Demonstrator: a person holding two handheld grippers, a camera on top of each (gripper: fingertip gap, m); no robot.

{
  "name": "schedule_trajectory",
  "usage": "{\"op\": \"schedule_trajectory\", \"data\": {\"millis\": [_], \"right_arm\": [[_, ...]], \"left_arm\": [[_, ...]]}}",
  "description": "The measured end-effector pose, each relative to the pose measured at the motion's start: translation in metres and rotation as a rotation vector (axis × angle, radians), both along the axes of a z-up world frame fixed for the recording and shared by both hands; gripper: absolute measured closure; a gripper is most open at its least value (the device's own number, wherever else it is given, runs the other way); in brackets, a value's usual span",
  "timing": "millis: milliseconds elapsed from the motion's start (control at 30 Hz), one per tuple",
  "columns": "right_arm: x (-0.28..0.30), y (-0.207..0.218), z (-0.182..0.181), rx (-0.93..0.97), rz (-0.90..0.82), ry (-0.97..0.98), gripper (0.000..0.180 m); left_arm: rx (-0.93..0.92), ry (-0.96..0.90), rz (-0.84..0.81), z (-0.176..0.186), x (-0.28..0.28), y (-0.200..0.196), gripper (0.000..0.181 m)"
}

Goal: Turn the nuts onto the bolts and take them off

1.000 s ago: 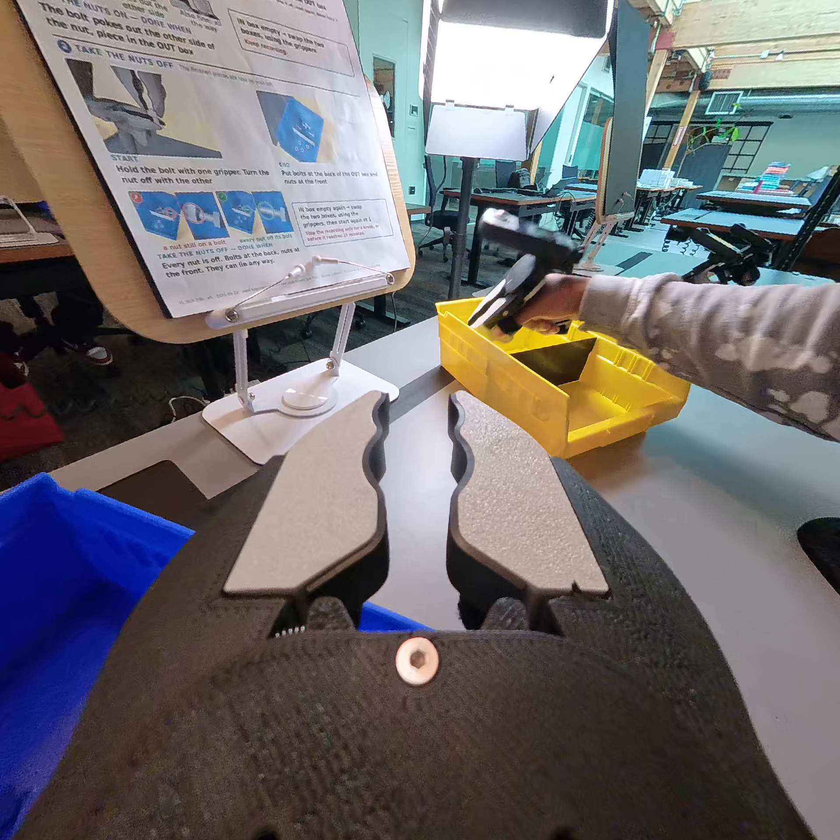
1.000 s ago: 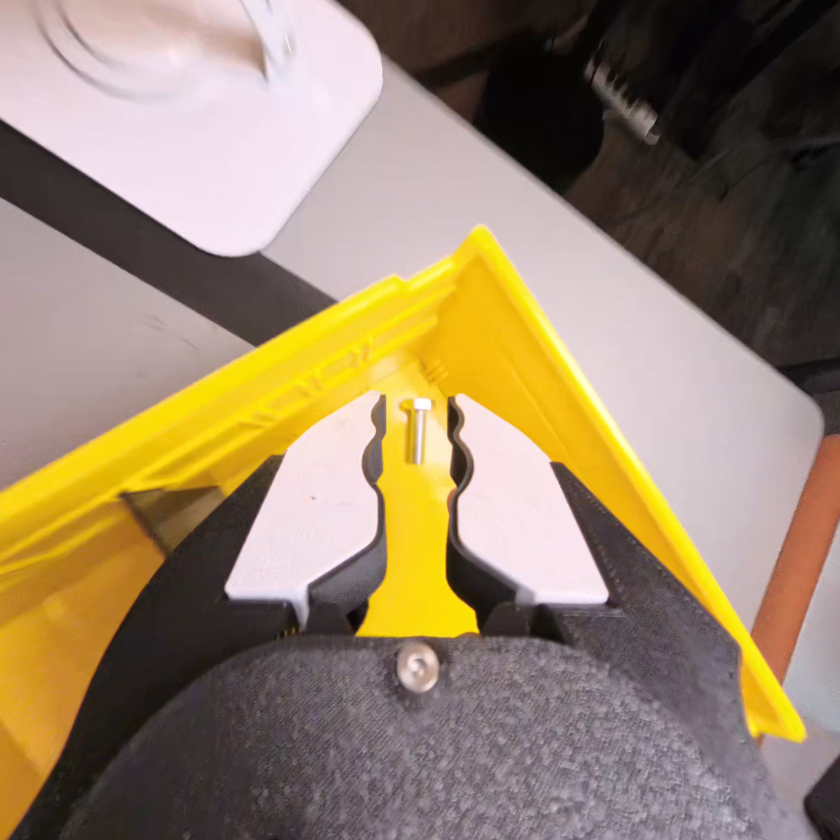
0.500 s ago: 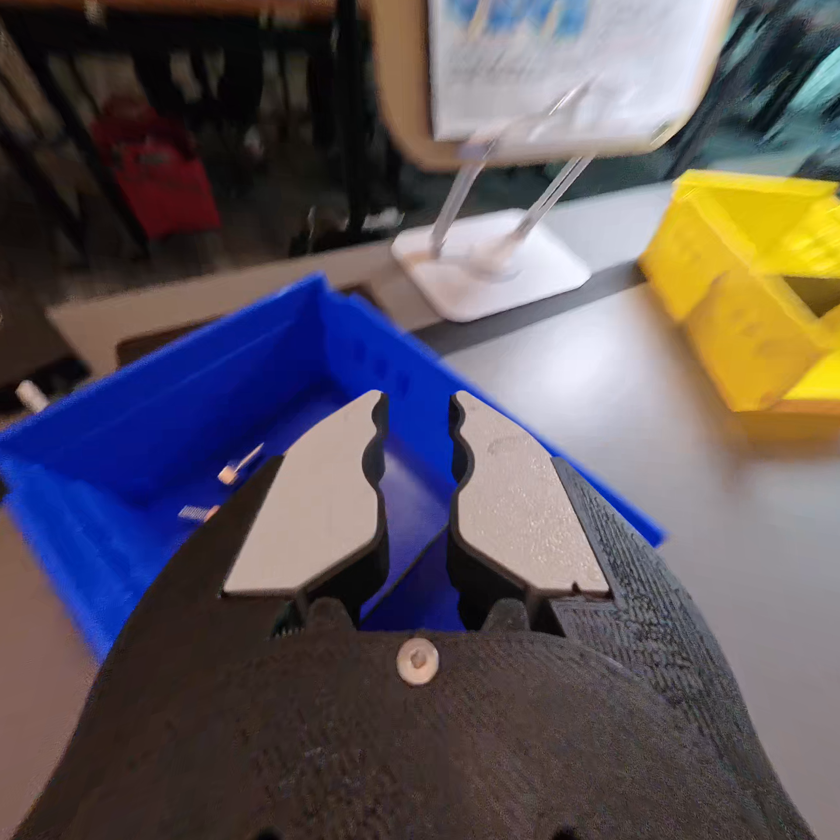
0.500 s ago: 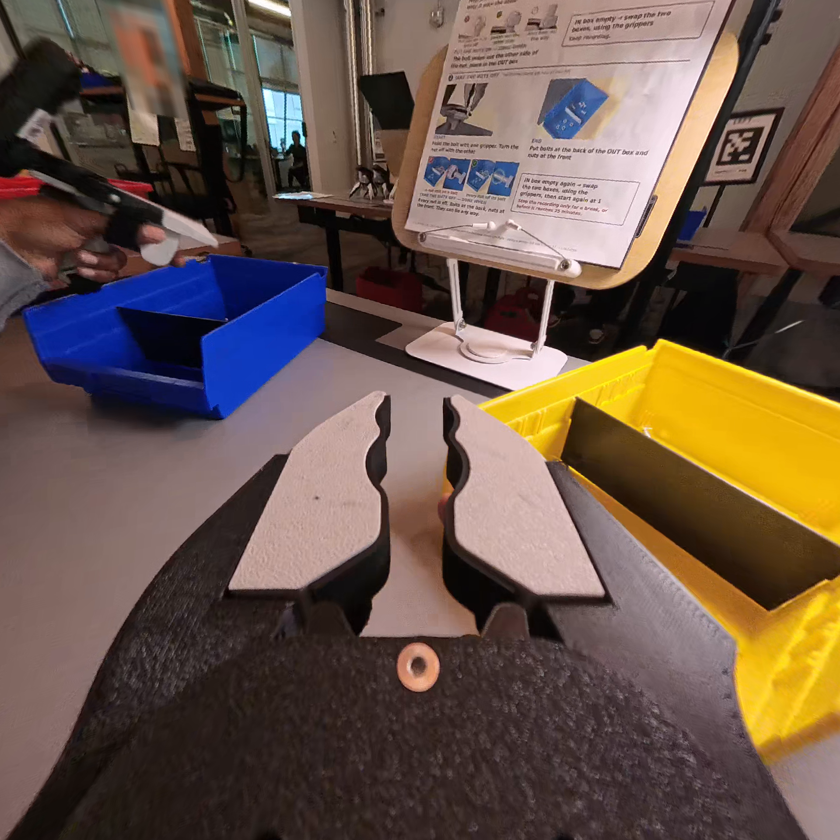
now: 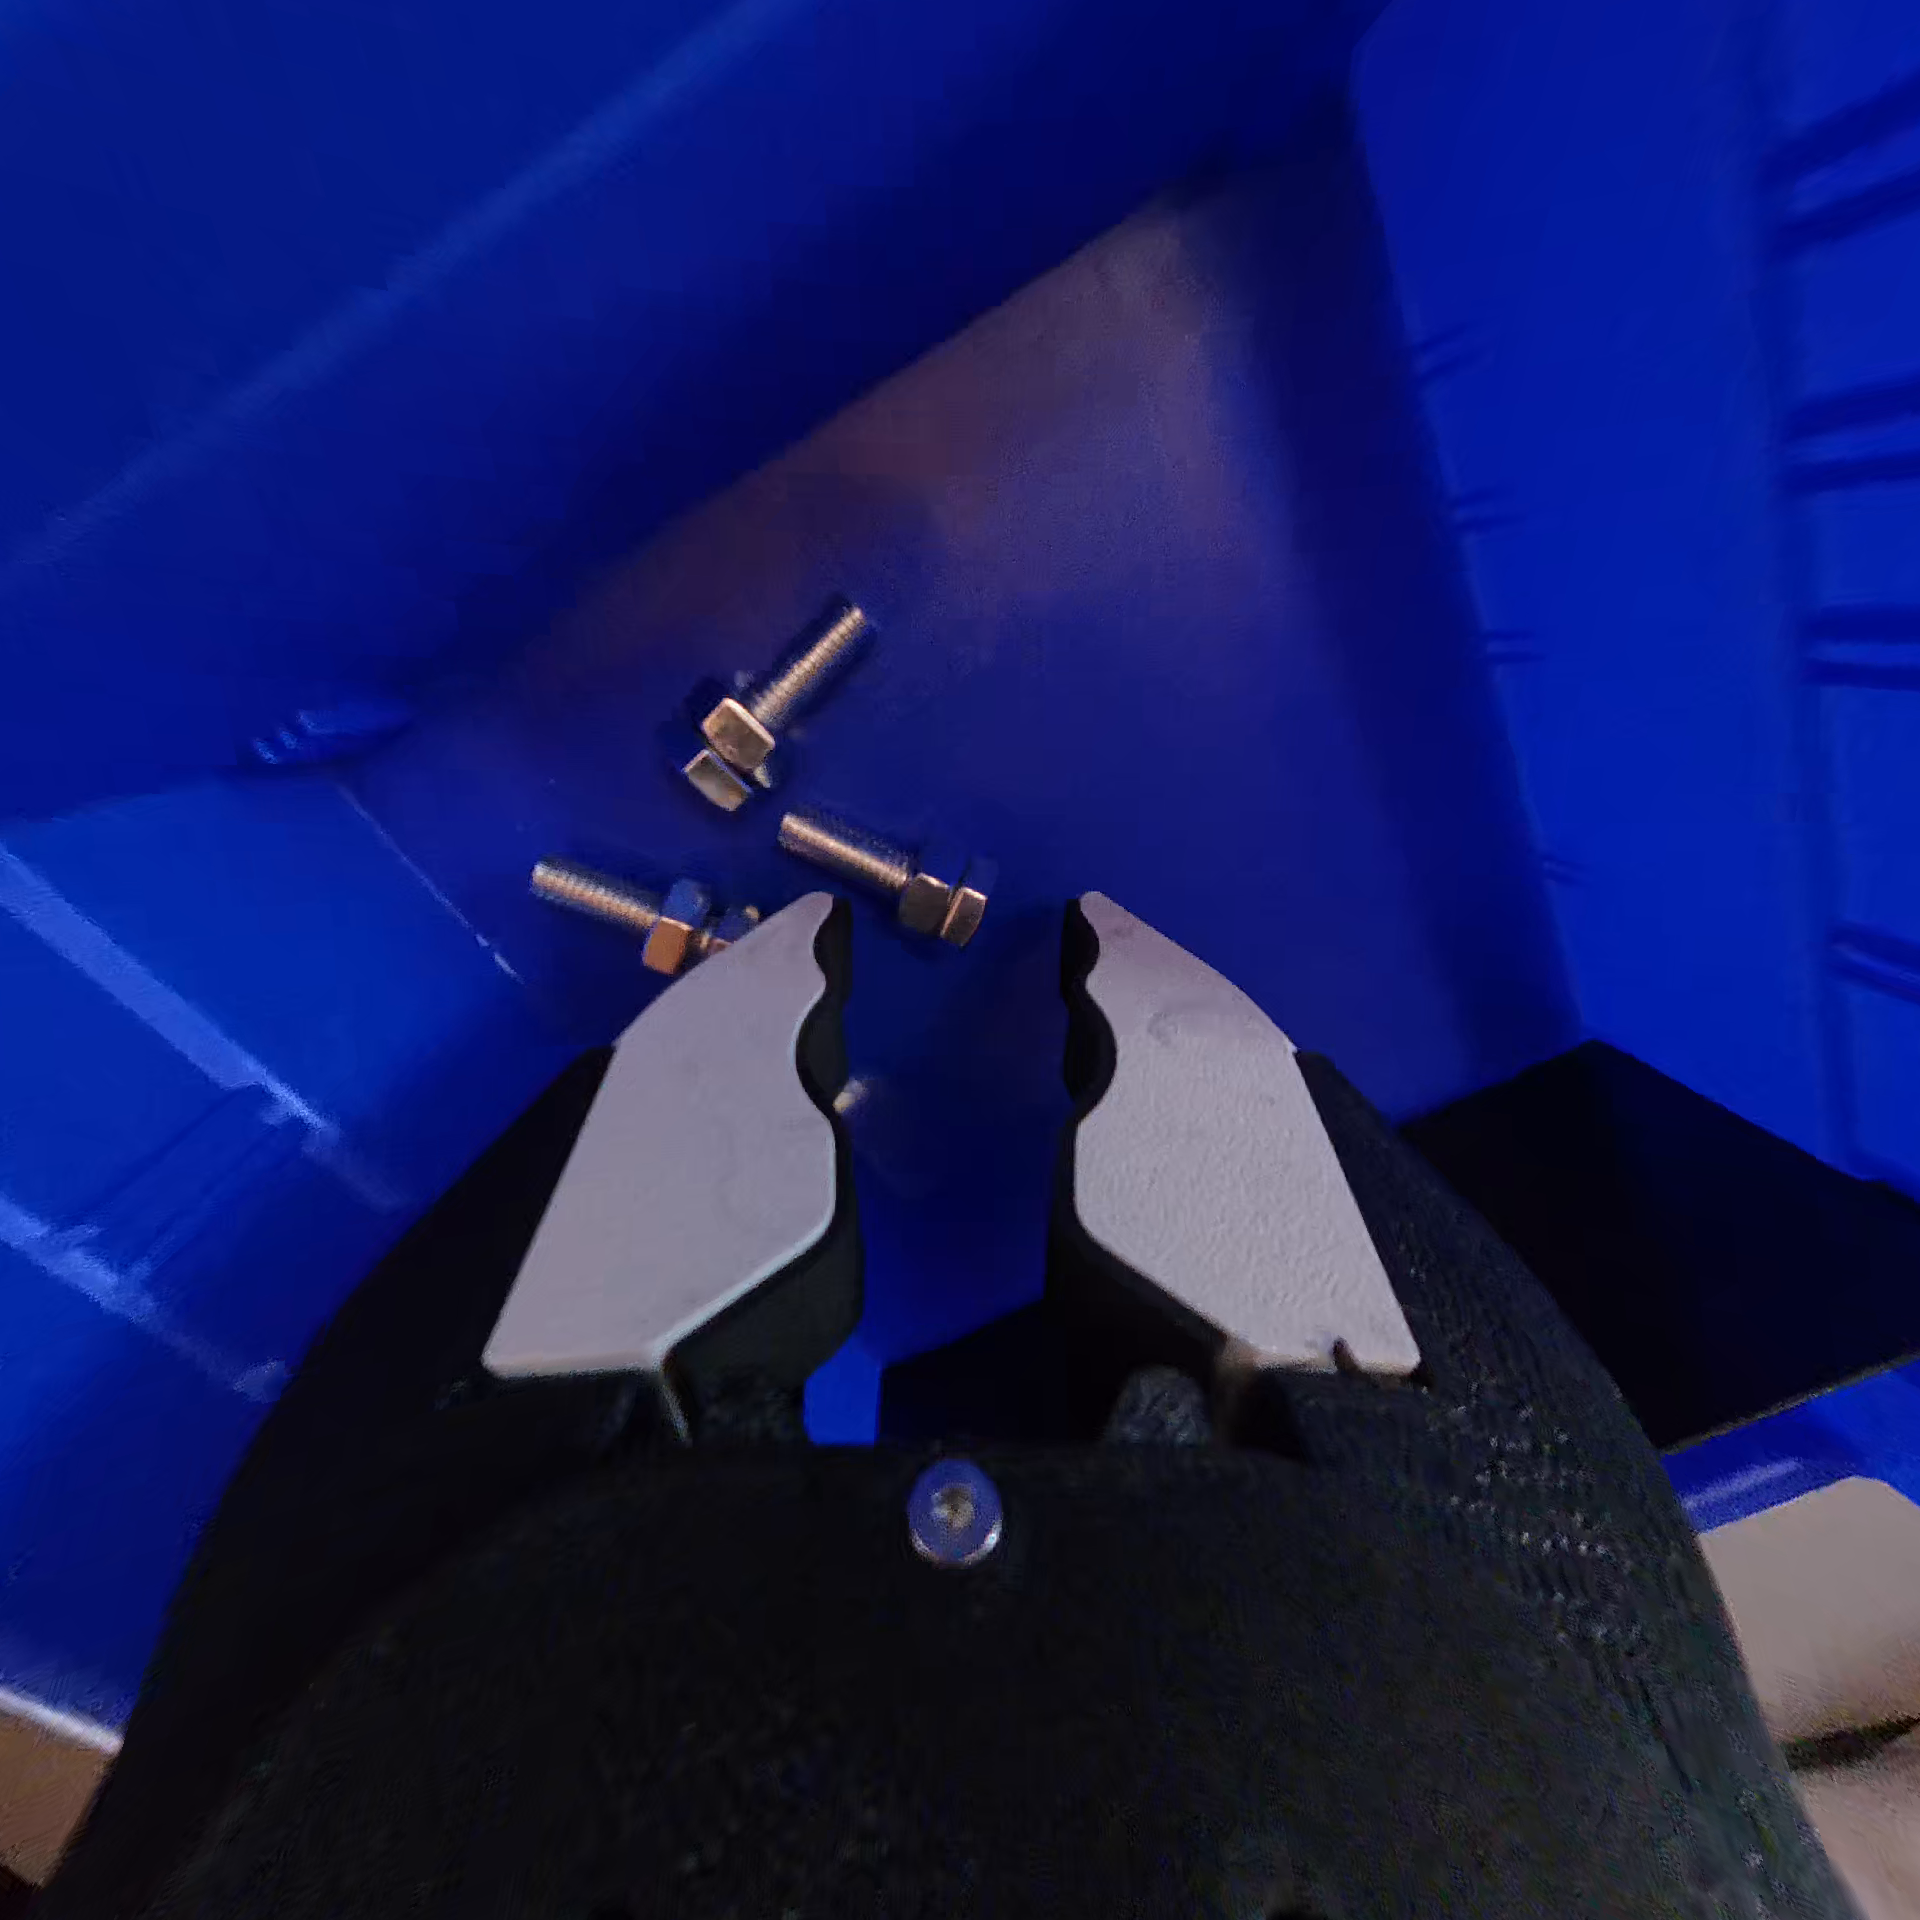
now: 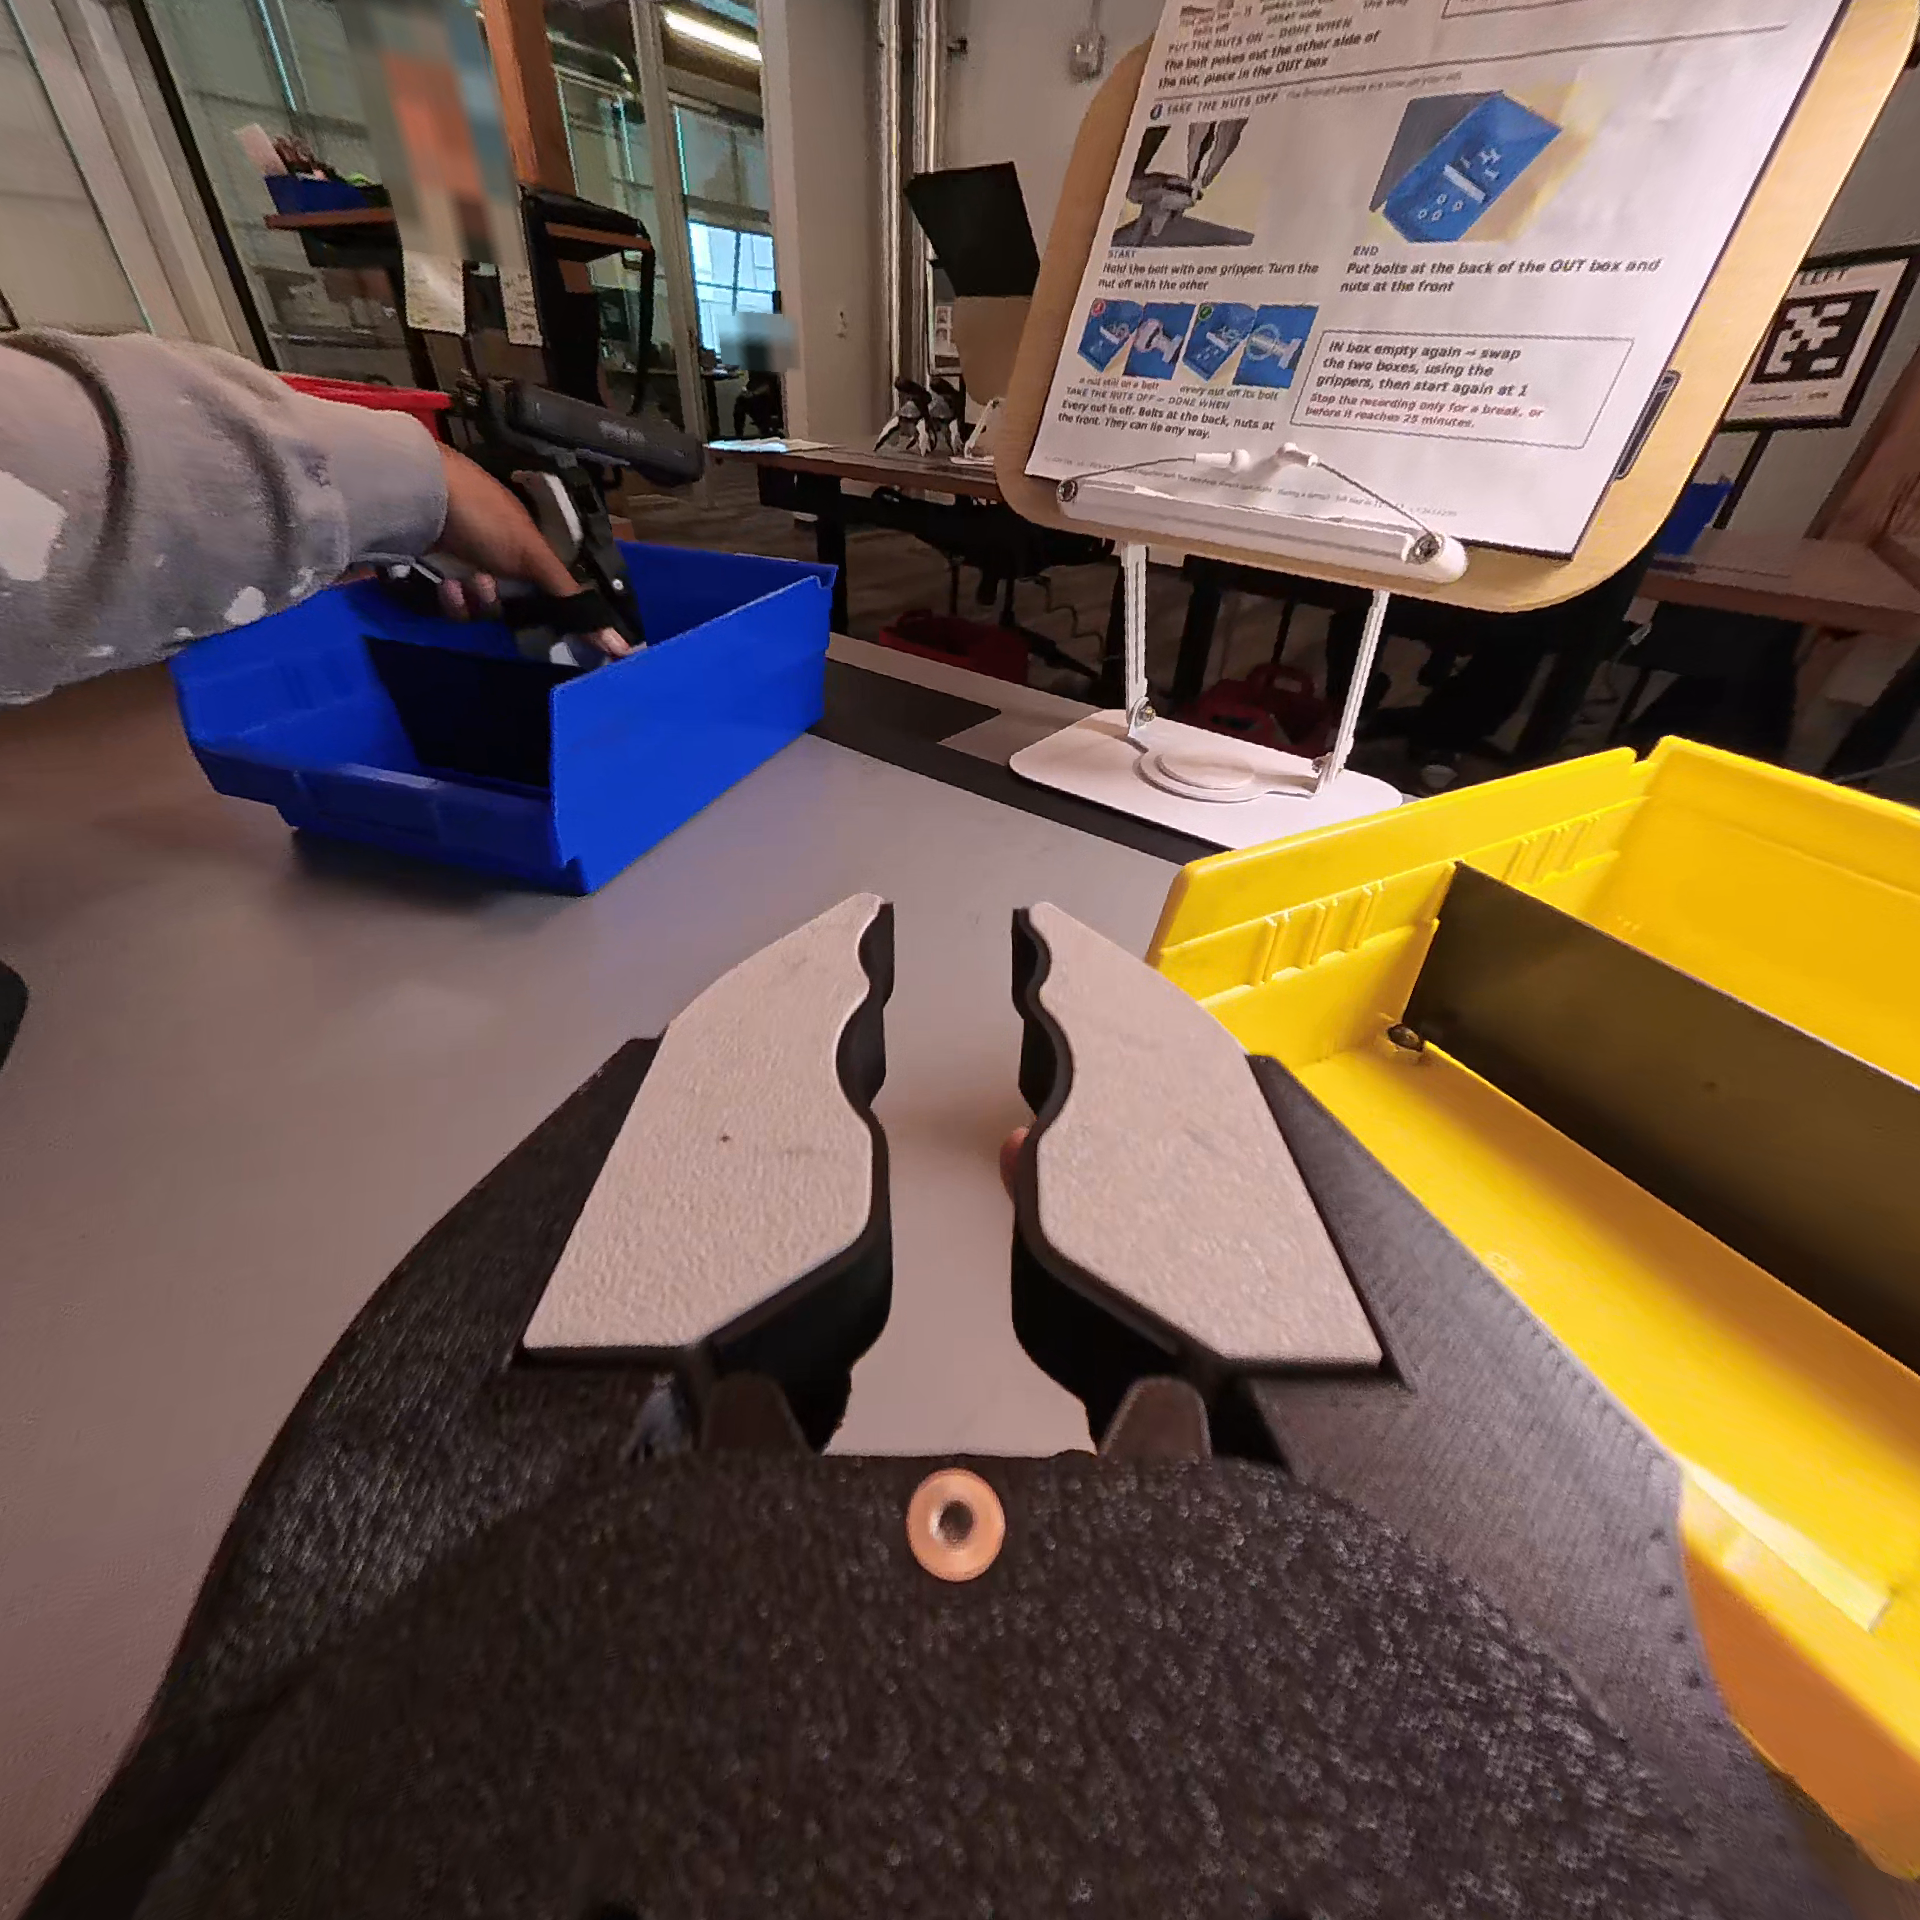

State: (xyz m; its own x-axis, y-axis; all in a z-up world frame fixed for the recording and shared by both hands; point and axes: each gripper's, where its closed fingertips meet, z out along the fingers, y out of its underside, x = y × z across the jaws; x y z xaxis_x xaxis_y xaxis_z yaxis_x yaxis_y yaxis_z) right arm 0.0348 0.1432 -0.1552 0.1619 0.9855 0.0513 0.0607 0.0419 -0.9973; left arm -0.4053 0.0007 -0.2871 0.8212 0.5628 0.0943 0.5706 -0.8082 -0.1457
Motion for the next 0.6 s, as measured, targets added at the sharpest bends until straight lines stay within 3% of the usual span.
{"op": "schedule_trajectory", "data": {"millis": [33, 233, 400, 600], "right_arm": [[-0.001, 0.000, -0.002, -0.006, 0.003, -0.008, 0.159], [-0.004, -0.005, -0.010, 0.011, 0.022, -0.040, 0.160], [-0.005, -0.006, -0.015, 0.016, 0.027, -0.053, 0.160], [-0.010, -0.004, -0.022, -0.019, 0.041, -0.062, 0.160]], "left_arm": [[-0.007, -0.003, 0.015, -0.002, -0.001, 0.000, 0.141], [-0.023, 0.026, 0.049, -0.007, -0.009, 0.001, 0.150], [0.036, 0.133, -0.052, 0.002, -0.012, 0.009, 0.150], [0.492, 0.478, -0.243, 0.095, 0.030, 0.050, 0.157]]}}
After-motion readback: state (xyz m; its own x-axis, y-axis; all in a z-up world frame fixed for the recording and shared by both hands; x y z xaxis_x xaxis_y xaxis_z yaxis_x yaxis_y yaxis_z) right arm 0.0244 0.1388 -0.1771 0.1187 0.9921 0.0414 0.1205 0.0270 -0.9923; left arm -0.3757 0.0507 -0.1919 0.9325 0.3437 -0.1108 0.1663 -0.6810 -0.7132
